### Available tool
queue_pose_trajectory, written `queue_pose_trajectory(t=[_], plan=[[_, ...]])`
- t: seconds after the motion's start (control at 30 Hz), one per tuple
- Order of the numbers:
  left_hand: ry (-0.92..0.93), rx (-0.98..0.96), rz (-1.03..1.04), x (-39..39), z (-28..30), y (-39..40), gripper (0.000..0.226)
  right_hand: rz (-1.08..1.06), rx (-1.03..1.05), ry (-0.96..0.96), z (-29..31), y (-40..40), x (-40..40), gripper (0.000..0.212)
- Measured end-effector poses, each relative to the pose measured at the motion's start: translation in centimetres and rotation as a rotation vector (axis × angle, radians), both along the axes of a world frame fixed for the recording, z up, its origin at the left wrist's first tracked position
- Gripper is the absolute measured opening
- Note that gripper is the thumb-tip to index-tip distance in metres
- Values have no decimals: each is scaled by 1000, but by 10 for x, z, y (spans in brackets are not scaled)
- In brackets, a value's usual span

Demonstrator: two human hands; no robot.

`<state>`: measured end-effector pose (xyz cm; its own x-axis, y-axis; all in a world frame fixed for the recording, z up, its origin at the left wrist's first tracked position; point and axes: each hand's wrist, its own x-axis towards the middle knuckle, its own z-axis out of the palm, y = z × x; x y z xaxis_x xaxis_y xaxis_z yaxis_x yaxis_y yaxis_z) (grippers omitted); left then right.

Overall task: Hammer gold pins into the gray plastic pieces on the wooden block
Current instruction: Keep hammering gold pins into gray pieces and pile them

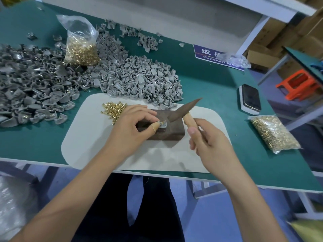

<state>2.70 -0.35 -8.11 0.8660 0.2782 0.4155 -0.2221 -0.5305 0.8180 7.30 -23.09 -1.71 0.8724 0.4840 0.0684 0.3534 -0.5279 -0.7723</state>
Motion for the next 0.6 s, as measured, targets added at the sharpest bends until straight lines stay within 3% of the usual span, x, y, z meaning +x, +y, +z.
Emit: queue_pose_trajectory(t=[0.13, 0.3, 0.43, 0.6], plan=[[-6, -7, -9, 0, 0, 2, 15, -66, 8, -64, -5, 10, -7, 11], [5, 33, -1, 0, 3, 2, 13, -78, 15, -162, 7, 12, -8, 26], [56, 233, 61, -6, 14, -2, 3, -139, -15, -284, 15, 8, -11, 29], [134, 479, 142, -10, 32, -8, 4, -157, -96, -293, 15, 6, -11, 28]])
